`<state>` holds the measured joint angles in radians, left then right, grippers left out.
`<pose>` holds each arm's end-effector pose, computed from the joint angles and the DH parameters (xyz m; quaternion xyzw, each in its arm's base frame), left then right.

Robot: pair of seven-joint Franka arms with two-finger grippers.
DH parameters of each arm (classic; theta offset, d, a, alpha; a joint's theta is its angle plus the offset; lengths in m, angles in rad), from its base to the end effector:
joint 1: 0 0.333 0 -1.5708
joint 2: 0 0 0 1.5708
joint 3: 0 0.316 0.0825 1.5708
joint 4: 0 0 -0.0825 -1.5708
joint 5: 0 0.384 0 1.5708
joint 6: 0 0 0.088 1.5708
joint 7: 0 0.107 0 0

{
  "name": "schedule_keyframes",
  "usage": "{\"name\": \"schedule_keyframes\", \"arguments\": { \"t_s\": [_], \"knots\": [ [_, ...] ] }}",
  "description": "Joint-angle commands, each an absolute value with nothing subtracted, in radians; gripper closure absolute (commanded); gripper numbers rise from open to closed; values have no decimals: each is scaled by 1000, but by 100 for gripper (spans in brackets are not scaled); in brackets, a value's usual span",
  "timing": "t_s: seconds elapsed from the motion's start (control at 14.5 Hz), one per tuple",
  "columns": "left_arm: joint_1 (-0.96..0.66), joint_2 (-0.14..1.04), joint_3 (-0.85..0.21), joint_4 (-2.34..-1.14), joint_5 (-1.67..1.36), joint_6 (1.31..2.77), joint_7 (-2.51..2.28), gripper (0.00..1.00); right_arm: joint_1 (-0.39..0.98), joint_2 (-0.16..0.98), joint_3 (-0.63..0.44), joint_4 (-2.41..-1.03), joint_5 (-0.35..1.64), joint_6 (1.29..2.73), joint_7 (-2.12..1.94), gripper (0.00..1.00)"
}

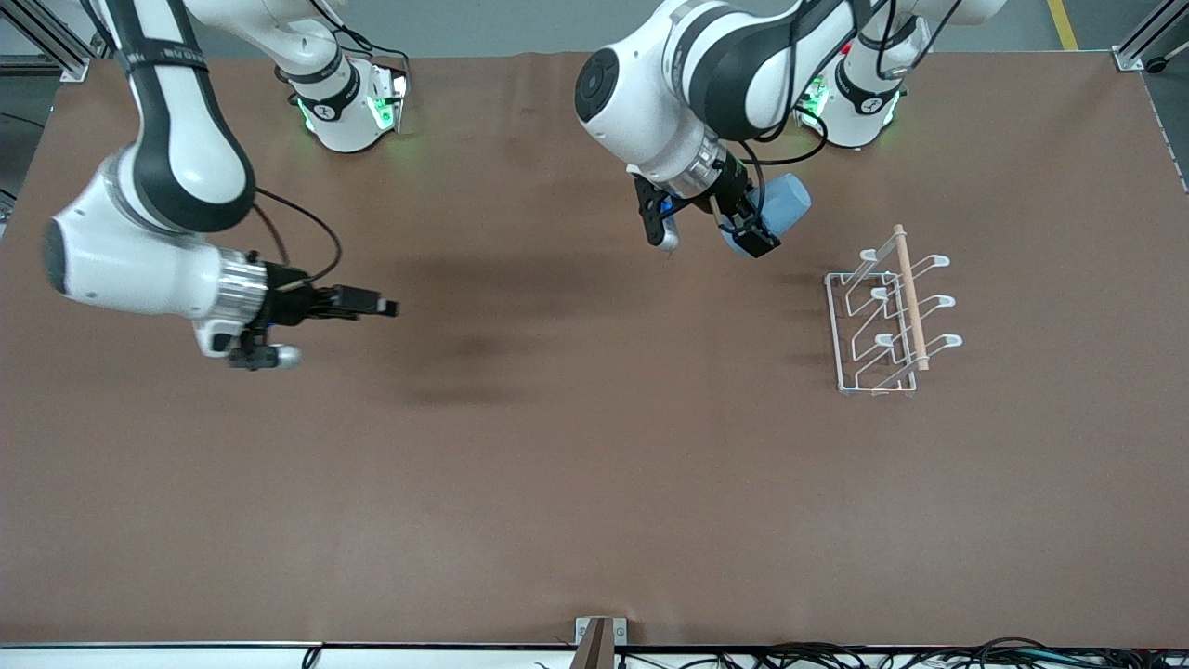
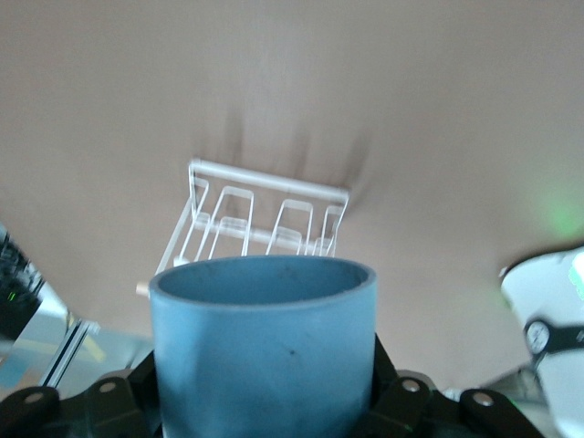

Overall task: Hang cup on cup holder
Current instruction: 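Carry the cup to the rack with the left gripper while the right retracts, then lower the cup onto a rack hook with the left gripper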

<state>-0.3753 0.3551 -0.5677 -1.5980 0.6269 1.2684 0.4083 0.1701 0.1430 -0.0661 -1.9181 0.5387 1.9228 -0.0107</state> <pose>0.4289 -0.4000 0.4322 -0.7135 0.5958 0.2293 0.2886 0.5743 0.0973 0.4165 -0.9675 0.0534 0.0771 0.2350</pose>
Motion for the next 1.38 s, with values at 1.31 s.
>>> {"name": "schedule_keyframes", "arguments": {
  "t_s": [1.31],
  "knots": [
    [-163, 598, -473, -1790, 1198, 1321, 770, 98, -29, 11, -109, -1506, -14, 1569, 58, 0]
  ]
}}
